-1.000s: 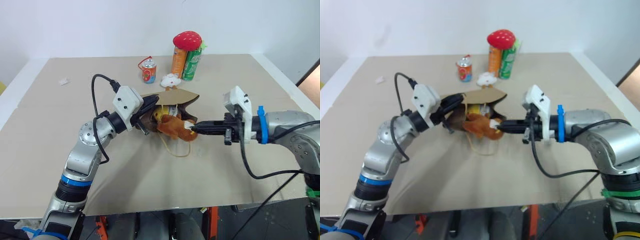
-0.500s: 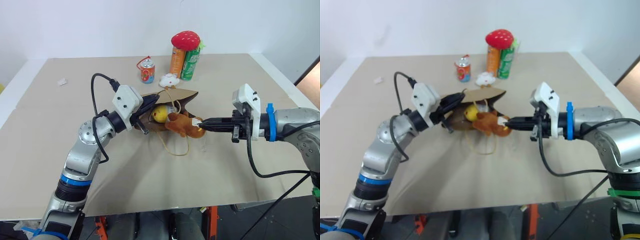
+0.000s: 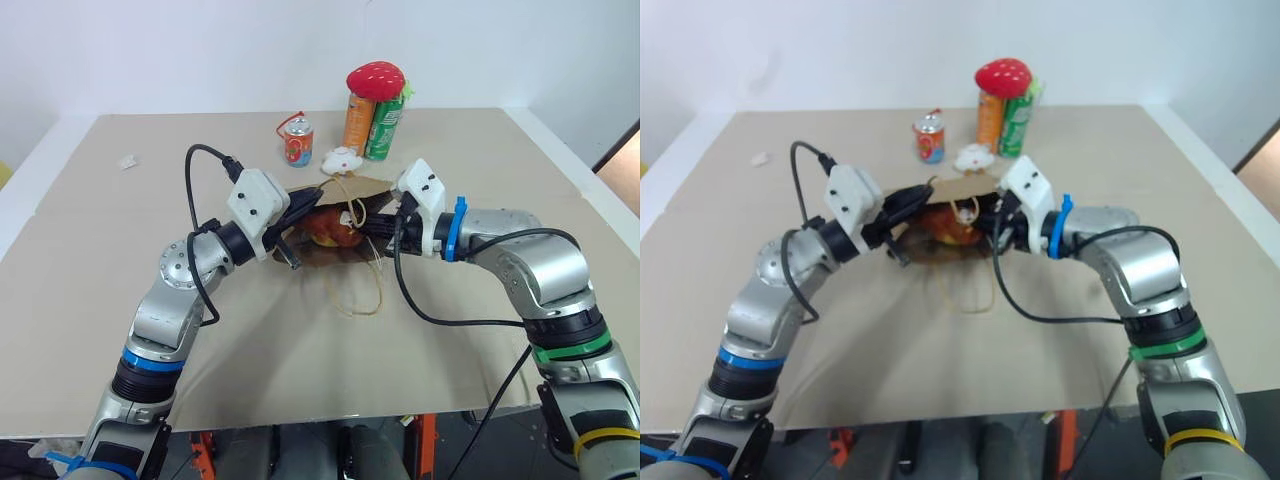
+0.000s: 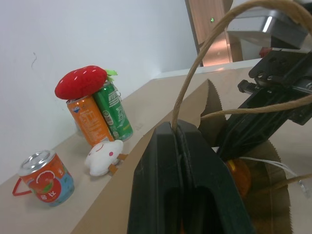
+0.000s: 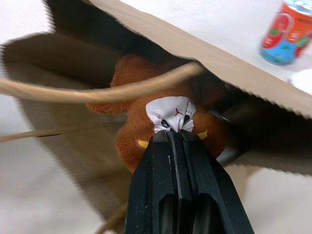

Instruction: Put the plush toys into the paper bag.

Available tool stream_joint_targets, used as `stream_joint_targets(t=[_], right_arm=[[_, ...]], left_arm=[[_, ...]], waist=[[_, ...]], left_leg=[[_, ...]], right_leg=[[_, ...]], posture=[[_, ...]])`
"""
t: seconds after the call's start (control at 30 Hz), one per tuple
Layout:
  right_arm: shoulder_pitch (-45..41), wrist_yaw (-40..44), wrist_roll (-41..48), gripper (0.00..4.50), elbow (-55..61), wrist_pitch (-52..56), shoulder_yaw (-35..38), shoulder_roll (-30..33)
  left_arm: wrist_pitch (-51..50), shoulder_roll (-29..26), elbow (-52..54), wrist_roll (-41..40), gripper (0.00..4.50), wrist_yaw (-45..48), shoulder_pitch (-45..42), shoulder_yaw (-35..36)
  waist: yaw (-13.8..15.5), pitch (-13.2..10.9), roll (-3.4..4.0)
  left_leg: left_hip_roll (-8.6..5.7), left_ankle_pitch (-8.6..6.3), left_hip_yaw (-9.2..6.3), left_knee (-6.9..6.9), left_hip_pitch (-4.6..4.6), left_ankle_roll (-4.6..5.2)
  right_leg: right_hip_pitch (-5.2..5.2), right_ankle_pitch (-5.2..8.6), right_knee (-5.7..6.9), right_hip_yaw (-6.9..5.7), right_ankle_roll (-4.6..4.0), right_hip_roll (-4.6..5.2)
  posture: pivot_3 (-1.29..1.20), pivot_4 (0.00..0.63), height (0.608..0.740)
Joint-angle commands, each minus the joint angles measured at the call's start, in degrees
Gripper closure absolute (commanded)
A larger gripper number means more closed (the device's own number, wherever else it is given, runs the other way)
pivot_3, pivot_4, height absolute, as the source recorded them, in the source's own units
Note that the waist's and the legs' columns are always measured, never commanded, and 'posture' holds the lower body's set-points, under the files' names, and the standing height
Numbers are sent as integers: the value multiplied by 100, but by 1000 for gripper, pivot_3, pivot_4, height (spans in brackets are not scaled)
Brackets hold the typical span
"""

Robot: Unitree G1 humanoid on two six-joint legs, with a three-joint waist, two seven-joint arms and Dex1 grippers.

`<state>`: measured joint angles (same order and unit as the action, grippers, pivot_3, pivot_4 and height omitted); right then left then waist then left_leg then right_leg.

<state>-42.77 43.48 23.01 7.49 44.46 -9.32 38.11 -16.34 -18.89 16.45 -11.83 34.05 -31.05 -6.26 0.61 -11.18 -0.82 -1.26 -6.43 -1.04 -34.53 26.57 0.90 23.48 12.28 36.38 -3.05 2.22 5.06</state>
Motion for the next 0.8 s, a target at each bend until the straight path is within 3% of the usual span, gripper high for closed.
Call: stream_joint_targets(t=[0.03, 0.13, 0.17, 0.27, 0.37, 0.57, 0.63, 0.73, 0.8], right_arm=[[-88, 7, 5, 3335, 125, -7, 147, -104], [-144, 226, 207, 2446, 349, 219, 255, 9], [-156, 339, 325, 1785, 478, 314, 333, 103], [-181, 529, 595, 709, 724, 584, 524, 309], [-61, 1021, 1041, 49, 965, 792, 884, 765], [615, 1283, 1578, 49, 1051, 1568, 1401, 1578], [997, 1217, 1975, 49, 1284, 2064, 1553, 1555], [1744, 861, 1798, 49, 1644, 1929, 1353, 1354], [1922, 305, 1806, 49, 1619, 2007, 1470, 854]], left_arm=[[12, 1, 262, -44, 4500, -65, -51, 62], [5, -3, 258, -47, 4500, -59, -53, 67], [10, -8, 244, -46, 4500, -53, -55, 72], [20, -15, 219, -39, 4500, -42, -63, 75], [37, -28, 206, -36, 4500, -13, -69, 64], [51, -52, 211, -41, 4500, 10, -53, 68], [59, -63, 212, -44, 4500, 18, -47, 74], [79, -49, 177, -30, 4500, 11, -73, 59], [74, -24, 192, -22, 4500, -3, -89, 31]], waist=[[-5, 0, 0], [-7, 0, 0], [-7, 0, 0], [-6, 0, 0], [3, 0, 0], [3, 0, 0], [-2, 0, 0], [-6, 0, 0], [-8, 0, 0]], left_leg=[[3, 0, -1, 0, -1, 0], [12, 1, -4, -1, -3, -1], [13, 1, -4, -1, -3, 0], [13, 1, -3, 0, -3, -1], [12, 1, -3, -1, -2, -1], [14, -3, 0, -1, -2, -6], [16, -2, 2, -1, -3, -5], [24, -2, 4, 0, -4, -3], [27, -2, 5, -2, -5, -3]], right_leg=[[0, -1, 0, 0, -1, -3], [-1, -5, 0, -1, -6, -15], [-1, -5, 0, -1, -7, -16], [-1, -5, 0, 1, -7, -15], [0, -5, 0, 1, -6, -14], [-5, -5, -10, -3, -9, -8], [-6, -7, -10, -2, -11, 7], [-5, -8, -10, -6, -13, 5], [-4, -9, -9, -6, -14, -5]], posture=[[0, 150, 740], [0, 150, 740], [0, 150, 740], [0, 150, 740], [0, 150, 740], [0, 150, 740], [0, 150, 740], [0, 150, 740], [0, 150, 740]])
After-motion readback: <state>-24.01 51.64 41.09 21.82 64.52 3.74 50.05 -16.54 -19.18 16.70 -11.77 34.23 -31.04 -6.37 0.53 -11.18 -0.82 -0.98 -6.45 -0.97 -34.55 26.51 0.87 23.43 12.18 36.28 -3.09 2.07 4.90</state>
